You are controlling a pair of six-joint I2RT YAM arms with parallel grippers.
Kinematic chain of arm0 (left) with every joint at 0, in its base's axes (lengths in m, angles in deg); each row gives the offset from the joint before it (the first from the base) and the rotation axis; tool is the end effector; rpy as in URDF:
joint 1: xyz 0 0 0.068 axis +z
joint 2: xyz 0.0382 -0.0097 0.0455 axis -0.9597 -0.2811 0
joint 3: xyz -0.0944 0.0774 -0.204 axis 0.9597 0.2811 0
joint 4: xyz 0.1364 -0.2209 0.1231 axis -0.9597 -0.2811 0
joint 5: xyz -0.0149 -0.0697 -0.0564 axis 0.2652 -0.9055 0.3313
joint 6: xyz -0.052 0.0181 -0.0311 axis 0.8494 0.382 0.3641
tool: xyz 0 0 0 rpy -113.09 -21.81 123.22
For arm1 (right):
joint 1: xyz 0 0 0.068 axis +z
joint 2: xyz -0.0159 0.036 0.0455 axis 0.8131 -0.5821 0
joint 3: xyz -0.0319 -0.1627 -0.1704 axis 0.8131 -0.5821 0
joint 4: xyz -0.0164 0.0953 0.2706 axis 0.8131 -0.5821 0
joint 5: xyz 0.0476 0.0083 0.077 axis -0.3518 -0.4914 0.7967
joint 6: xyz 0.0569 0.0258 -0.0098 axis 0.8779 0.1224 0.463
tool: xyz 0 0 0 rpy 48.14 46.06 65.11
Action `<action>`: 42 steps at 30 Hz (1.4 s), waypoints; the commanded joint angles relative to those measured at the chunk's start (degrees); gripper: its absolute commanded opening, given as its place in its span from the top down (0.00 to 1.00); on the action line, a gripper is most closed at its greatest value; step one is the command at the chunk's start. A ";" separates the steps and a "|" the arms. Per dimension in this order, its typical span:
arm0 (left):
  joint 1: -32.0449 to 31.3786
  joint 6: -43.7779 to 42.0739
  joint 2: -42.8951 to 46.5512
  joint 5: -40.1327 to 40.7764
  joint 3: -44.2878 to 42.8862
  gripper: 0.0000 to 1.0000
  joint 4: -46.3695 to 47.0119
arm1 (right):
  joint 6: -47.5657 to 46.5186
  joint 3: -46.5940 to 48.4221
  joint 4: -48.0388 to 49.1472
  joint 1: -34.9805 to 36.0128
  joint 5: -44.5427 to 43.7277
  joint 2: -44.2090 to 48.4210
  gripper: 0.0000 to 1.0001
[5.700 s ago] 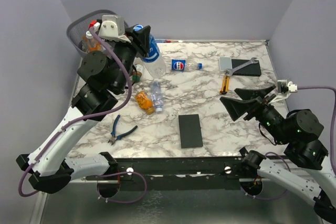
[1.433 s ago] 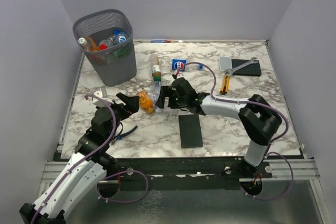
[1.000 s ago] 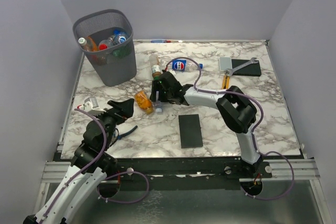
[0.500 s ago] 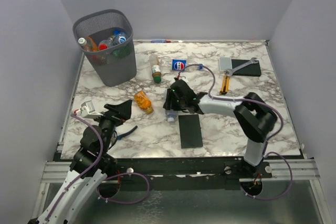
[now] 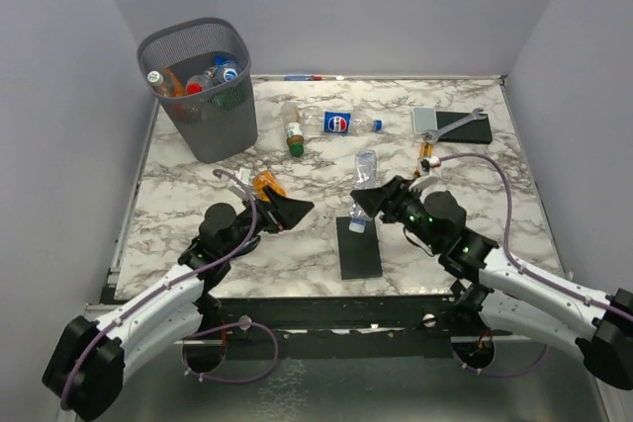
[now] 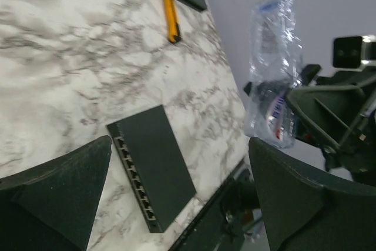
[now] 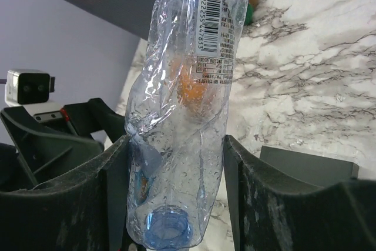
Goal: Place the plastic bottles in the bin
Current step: Pick up the plastic bottle at the center of the board.
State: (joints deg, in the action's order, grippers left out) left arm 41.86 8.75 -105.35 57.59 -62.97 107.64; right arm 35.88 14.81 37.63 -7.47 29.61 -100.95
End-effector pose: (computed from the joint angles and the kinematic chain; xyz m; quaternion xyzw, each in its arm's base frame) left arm 0.1990 -0.1331 0.1755 -0.0801 0.7348 -0.4989 0.4526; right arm 0.1944 0.1952 0.2205 0.0481 0.7709 0.4076 0.4870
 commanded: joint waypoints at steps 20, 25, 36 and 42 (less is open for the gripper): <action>-17.86 -13.31 -18.32 -6.01 -13.74 0.05 19.04 | 10.01 -9.98 32.11 -0.27 0.65 4.53 0.64; -18.62 -13.64 -20.74 -6.56 -15.69 0.16 19.00 | 10.69 -9.98 32.85 -0.27 1.56 3.69 0.64; -21.52 -13.53 -23.64 -7.50 -17.06 0.56 19.05 | 10.90 -9.94 32.64 -0.27 2.41 4.15 0.64; -21.76 -15.48 -20.80 -4.74 -15.68 0.89 18.92 | 9.42 -7.66 26.64 -0.27 4.99 5.48 0.24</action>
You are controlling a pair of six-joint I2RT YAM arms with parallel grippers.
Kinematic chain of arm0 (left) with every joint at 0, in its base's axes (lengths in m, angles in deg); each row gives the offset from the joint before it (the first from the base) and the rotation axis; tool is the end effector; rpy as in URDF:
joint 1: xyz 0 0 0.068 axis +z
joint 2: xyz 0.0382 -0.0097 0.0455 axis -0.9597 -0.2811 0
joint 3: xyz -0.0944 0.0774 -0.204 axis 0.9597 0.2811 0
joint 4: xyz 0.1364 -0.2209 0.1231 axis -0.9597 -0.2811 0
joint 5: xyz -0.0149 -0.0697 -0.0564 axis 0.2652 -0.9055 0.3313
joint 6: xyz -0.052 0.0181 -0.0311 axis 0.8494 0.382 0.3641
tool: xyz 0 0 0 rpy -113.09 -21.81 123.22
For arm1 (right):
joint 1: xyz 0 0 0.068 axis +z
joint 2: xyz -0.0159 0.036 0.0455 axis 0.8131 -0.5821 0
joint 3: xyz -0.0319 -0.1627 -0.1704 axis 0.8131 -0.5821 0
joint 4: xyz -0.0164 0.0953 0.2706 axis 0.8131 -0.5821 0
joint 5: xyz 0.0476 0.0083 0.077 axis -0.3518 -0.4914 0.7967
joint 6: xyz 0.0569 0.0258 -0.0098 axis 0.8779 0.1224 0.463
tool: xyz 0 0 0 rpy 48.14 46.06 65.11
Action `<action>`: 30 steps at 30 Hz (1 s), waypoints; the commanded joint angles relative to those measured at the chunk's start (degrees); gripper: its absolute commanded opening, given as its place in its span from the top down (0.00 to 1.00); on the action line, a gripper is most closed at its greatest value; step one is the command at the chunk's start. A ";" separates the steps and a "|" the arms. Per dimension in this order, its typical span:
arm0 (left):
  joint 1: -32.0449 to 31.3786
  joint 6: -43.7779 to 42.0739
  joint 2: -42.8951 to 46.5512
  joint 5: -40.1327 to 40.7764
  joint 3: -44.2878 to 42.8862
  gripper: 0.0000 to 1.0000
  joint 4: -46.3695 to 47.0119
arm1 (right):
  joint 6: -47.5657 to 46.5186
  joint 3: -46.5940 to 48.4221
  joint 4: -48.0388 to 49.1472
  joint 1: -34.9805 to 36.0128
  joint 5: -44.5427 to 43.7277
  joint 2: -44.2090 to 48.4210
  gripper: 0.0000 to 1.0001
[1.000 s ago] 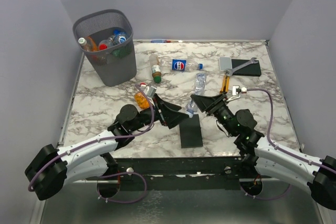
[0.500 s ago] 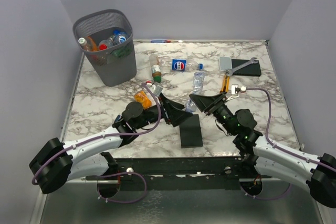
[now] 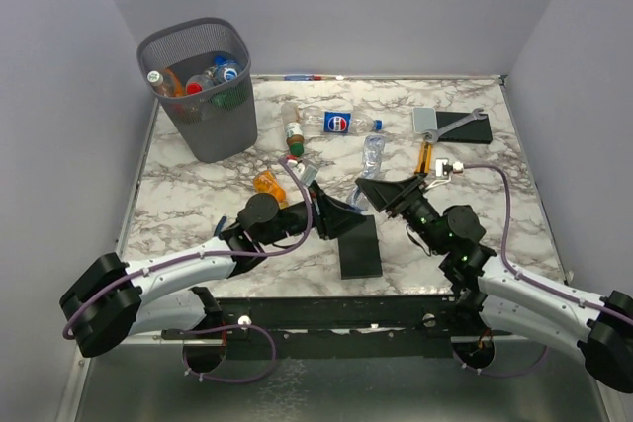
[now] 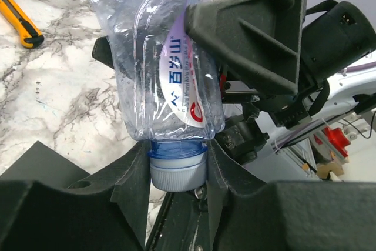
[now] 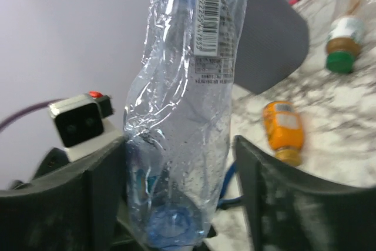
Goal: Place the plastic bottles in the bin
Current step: Pick up the plastic bottle at the center of the board.
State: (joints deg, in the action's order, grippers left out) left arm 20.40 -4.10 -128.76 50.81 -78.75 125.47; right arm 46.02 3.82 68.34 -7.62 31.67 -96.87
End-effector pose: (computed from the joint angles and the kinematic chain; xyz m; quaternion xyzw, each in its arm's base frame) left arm 0.1680 -0.2482 0.2172 0.1809 0.6535 -0.5973 0.4284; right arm 0.1795 0.1808 0.2278 0.1049 0.6182 0.5780 0.5222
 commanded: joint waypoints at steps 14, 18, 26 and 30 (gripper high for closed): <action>-0.27 -37.42 11.46 9.55 -11.87 1.00 -34.72 | -21.07 30.46 -62.62 -0.11 -2.65 16.63 0.00; -0.60 -52.09 11.04 10.27 -11.70 1.00 -36.91 | -25.85 40.14 -71.87 -0.11 -5.75 14.56 0.00; -9.61 -89.65 11.09 13.22 -8.54 1.00 -39.38 | -27.51 46.38 -82.53 -0.11 -7.32 7.45 0.00; -15.62 -104.07 10.30 22.12 -6.71 1.00 -39.67 | -27.83 45.47 -80.68 -0.11 -3.16 5.72 0.00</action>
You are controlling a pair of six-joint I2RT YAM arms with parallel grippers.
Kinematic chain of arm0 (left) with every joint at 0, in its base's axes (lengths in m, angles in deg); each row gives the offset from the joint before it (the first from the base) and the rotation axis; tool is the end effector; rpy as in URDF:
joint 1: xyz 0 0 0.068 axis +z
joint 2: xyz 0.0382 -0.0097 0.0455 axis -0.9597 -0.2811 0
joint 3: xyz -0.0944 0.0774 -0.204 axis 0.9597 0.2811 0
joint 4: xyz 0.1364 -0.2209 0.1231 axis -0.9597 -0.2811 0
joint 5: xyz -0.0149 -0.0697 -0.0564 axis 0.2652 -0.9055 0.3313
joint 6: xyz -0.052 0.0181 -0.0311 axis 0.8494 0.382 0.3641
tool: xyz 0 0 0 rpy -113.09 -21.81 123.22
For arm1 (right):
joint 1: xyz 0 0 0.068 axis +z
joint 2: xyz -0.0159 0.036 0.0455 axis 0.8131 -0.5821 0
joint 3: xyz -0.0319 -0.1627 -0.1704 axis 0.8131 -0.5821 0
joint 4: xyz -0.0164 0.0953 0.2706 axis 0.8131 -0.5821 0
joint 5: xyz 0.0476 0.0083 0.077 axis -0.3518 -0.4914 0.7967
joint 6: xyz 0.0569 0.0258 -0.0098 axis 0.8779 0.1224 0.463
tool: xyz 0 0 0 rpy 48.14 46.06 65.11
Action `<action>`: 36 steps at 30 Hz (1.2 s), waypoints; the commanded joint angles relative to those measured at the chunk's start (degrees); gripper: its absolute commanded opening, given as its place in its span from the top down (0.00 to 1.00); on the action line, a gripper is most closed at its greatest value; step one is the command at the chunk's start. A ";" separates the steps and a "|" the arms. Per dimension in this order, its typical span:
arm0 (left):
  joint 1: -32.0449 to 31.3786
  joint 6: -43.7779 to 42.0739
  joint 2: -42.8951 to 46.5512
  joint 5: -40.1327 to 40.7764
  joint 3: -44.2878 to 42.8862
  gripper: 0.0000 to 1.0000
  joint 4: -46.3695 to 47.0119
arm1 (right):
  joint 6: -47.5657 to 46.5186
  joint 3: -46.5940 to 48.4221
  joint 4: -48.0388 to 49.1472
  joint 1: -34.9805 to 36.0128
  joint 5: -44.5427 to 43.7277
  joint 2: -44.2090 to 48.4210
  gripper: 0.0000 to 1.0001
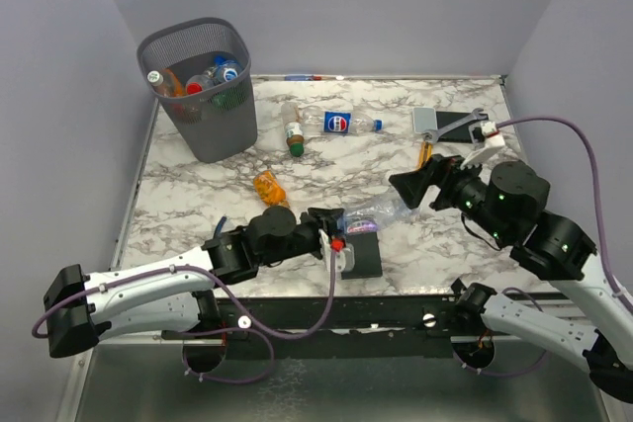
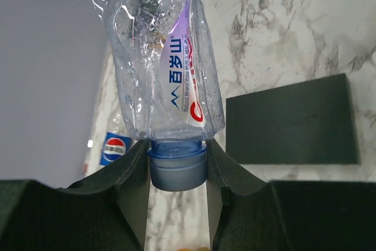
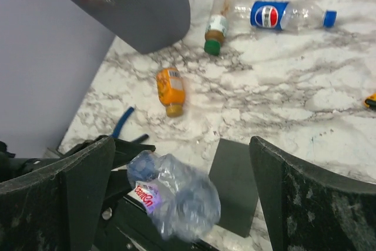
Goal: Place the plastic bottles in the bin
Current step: Pick up the plastic bottle at the center of the board.
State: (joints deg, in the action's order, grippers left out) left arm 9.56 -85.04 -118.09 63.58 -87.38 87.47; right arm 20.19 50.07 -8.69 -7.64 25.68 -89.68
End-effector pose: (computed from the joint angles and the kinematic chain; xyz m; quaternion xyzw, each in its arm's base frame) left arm 0.1214 -0.2573 0.2471 0.6358 0.4643 -0.1501 0.5981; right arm 0.1406 0.1320 0.4052 -0.0343 0.7696 0.3154 0.5541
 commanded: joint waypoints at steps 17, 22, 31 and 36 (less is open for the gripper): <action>-7.45 -43.73 4.74 19.36 0.83 1.00 -7.18 | -9.64 -3.03 -2.10 -0.09 27.65 -5.75 0.00; -7.47 -46.66 5.65 19.44 -1.52 1.00 -10.62 | -13.44 -4.06 -2.96 -0.09 23.78 -8.99 0.00; -7.46 -50.42 6.61 20.26 -5.86 1.00 -15.86 | -19.12 -4.93 -3.37 -0.09 28.26 -16.19 0.08; -7.52 -50.87 7.08 20.83 -6.48 1.00 -17.40 | -20.28 -6.05 -3.14 -0.05 32.86 -16.66 0.31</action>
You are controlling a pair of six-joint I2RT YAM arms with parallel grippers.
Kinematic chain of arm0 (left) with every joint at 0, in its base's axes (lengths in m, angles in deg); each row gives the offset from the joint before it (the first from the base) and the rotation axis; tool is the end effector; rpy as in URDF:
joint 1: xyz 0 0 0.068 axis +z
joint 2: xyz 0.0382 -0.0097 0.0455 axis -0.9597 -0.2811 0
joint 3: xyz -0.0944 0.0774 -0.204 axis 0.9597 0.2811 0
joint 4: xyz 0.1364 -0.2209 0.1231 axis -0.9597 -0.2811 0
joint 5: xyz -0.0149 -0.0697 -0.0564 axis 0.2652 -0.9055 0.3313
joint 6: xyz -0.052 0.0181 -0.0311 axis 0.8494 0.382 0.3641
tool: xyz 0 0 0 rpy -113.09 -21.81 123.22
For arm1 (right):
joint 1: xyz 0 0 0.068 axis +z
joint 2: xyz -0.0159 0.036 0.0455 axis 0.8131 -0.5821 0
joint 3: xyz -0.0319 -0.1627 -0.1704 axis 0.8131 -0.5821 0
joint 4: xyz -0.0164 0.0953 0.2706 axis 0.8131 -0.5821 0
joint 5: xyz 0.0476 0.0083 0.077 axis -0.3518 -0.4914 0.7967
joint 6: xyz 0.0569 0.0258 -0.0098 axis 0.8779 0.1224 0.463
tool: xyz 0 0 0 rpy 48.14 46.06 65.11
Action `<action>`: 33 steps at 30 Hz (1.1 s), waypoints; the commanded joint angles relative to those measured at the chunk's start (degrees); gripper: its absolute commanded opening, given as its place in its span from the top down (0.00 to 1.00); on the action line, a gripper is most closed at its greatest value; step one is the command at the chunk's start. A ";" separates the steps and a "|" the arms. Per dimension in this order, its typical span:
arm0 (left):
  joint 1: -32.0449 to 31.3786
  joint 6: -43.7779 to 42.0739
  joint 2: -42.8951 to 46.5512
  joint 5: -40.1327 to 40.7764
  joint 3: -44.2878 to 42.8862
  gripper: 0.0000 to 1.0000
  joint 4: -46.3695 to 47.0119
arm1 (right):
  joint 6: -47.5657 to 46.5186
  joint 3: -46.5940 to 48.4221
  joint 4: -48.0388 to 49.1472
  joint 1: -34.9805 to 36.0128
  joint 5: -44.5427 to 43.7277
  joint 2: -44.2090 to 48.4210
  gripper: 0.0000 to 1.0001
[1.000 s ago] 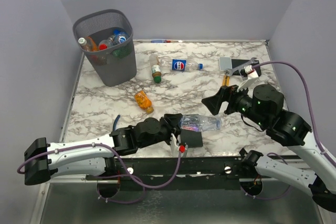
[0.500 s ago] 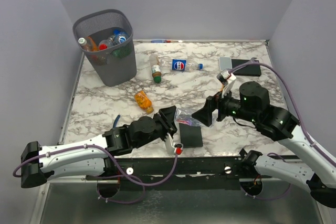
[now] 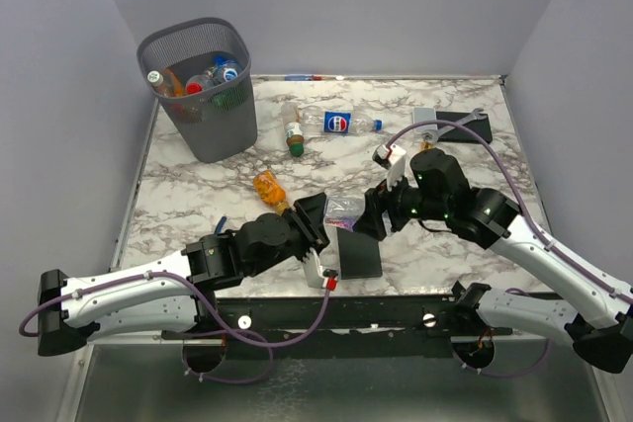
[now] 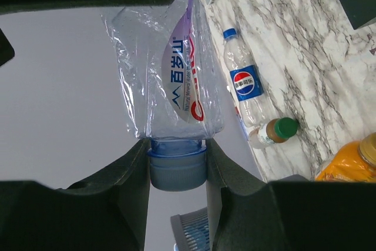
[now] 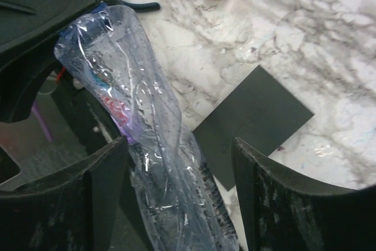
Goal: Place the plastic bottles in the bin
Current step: Pick up the plastic bottle at the center of the board.
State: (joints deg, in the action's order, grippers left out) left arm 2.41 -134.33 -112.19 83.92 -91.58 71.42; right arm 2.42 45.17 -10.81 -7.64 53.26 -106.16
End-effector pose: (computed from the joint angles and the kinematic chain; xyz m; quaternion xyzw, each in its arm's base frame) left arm 0.0968 -0.2420 0.2701 0.7854 0.2139 0.2091 0.5419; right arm 0.1753 0.2027 0.3088 -0.3133 0.8236 0.3160 0.3517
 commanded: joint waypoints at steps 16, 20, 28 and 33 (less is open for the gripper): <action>-0.30 0.44 1.71 0.76 -5.46 0.75 -2.74 | -2.65 -0.62 -0.51 -0.09 3.38 3.17 0.99; -0.36 1.57 1.54 1.11 -5.22 0.33 -2.74 | -1.52 -1.06 0.54 -0.09 2.04 3.98 1.00; -0.30 20.72 2.60 7.12 -5.22 0.01 11.45 | 4.40 -1.32 5.43 -0.09 -19.47 11.50 1.00; -0.25 49.67 3.23 15.35 -7.63 0.01 23.64 | 6.71 -9.38 18.29 -0.09 -21.28 21.04 1.00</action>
State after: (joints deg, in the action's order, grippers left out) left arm 2.28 -112.67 -110.22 90.55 -94.95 81.48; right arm 6.02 41.52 -4.23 -7.62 38.29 -91.10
